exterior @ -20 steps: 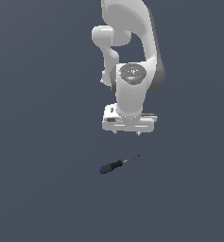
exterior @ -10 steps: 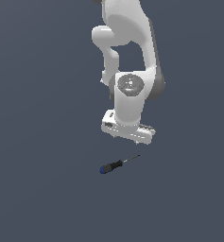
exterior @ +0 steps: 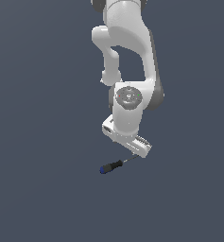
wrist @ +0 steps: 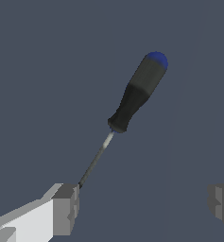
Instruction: Pick up the object and move it to a goal position.
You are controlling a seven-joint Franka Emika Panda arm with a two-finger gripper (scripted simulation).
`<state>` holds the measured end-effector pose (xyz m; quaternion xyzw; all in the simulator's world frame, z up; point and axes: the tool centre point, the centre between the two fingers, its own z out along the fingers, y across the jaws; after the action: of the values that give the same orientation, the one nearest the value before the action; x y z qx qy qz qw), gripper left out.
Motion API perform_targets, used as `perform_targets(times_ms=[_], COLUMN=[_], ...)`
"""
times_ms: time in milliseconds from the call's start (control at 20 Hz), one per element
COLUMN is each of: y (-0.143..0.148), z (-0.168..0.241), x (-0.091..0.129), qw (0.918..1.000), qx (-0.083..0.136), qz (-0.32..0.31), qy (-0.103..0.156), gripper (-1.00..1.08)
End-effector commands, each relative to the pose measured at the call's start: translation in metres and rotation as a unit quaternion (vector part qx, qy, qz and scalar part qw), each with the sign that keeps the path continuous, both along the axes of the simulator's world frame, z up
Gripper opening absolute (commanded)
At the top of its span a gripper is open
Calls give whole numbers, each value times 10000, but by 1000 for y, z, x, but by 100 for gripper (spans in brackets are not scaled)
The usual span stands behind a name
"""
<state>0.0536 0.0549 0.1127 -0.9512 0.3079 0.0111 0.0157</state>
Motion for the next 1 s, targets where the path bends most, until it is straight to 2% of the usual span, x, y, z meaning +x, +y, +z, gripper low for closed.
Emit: perform_targets(times_ms=[0, 250, 550, 950], y=[-1, -4, -7, -9], z=[-6, -18, -32, -43], x=[5, 16, 27, 35], qw=[9994, 9944, 9832, 9688], qx=[-20, -65, -122, -174], qz=[-360, -1053, -1824, -2471], qy=[7, 16, 15, 1], gripper=[100, 100, 100, 100])
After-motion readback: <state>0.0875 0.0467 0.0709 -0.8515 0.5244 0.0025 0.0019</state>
